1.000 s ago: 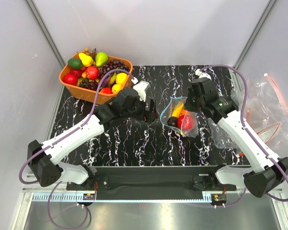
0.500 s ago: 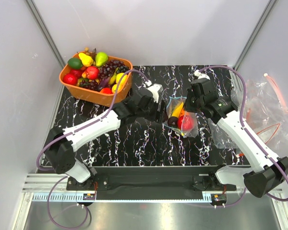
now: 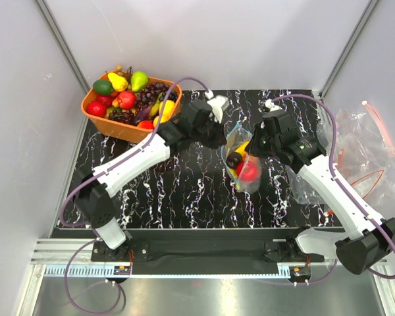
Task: Place the food in the zip-top bag and seal the zipper
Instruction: Adjust the zipper food storage bag at the center of the board.
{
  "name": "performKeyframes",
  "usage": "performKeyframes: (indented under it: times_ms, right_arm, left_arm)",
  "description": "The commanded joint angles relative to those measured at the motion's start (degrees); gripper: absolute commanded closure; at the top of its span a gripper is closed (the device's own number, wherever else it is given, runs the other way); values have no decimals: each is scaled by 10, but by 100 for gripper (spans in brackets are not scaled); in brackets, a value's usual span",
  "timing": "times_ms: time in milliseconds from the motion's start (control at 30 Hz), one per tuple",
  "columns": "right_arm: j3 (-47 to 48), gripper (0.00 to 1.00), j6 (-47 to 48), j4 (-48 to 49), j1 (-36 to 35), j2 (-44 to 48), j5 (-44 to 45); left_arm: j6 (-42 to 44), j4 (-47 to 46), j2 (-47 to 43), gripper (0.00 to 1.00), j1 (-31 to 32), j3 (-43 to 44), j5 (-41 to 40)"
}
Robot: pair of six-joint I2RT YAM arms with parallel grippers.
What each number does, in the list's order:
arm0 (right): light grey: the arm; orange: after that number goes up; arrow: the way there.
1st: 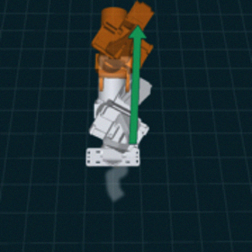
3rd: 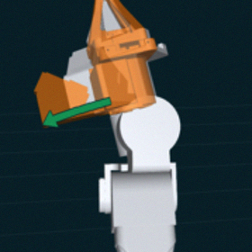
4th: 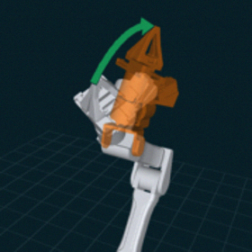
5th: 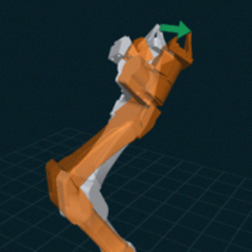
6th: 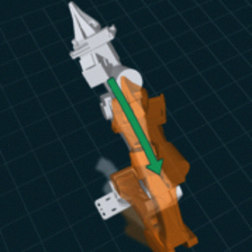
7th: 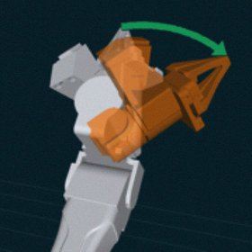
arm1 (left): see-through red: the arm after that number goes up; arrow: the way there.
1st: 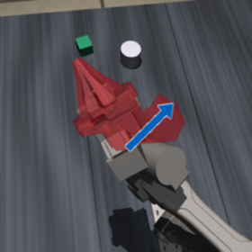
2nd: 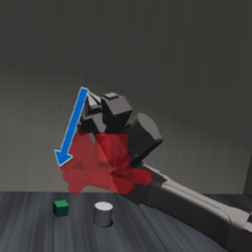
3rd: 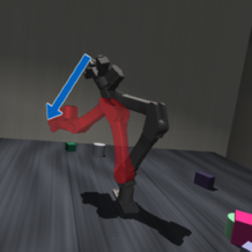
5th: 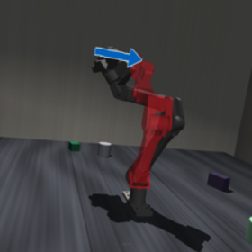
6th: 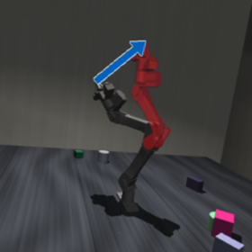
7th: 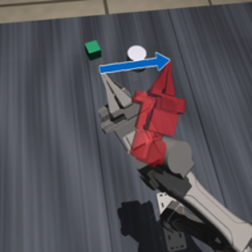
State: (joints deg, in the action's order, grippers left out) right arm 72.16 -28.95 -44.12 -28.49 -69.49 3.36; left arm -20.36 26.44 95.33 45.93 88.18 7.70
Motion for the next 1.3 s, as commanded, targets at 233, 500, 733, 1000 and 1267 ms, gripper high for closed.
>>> performKeyframes:
  times_ms: [233, 500, 733, 1000, 1267]
  right_arm:
    - [1, 65, -57, 101, -13, 3, -132]
    - [25, 29, -30, 64, -13, -9, -65]
    - [30, 6, -81, 67, -13, -11, 7]
    - [53, 4, -161, 50, -12, -53, 33]
    - [23, 10, -225, 96, -14, -47, 54]
  left_arm:
    - [116, 31, -3, 96, -52, 73, 115]
    - [110, -6, -16, 95, -54, 30, 143]
    - [87, -77, -63, 94, -55, -45, 162]
    - [78, -103, -80, 92, -55, -69, 174]
    - [66, -125, -74, 88, -33, -63, 180]
